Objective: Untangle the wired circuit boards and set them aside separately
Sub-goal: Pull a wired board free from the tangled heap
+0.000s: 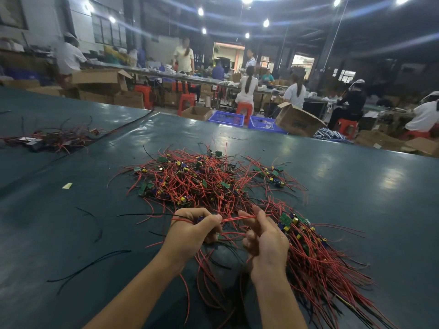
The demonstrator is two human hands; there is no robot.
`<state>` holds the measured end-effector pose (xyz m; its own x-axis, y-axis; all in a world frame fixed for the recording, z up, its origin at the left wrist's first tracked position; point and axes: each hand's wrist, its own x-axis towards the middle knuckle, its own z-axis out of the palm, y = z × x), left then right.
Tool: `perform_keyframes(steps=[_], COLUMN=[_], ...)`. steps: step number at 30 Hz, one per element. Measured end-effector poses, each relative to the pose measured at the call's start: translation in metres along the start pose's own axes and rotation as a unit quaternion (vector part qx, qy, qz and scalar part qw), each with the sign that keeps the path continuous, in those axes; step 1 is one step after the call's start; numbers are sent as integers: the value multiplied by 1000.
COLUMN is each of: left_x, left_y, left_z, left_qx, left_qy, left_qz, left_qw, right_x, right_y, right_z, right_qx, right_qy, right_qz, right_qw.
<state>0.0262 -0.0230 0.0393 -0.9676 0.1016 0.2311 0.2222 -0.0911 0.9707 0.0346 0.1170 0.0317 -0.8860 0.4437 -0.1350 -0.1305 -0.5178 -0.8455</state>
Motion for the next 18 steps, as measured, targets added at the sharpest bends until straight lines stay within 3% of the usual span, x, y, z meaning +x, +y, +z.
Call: perform_keyframes(steps=[3, 5, 14, 18], left_x=[3, 5, 7, 9], left_y=[1, 1, -1, 1], left_z=[-5, -9, -11, -10], left_qx=[-17, -19, 0, -92], left_qy=[26, 43, 20, 26], left_qz=[-2, -8, -35, -89], left_qw=[1000, 999, 999, 991], right_x=[-2, -5, -1, -1], right_y=[5, 5, 0, -4], right_z=[-1, 0, -5, -4], right_qx=[-130, -139, 2, 11], right_qy=[4, 4, 23, 4], right_qz=[-202, -241, -110, -91], right_qw=[971, 960, 994, 996])
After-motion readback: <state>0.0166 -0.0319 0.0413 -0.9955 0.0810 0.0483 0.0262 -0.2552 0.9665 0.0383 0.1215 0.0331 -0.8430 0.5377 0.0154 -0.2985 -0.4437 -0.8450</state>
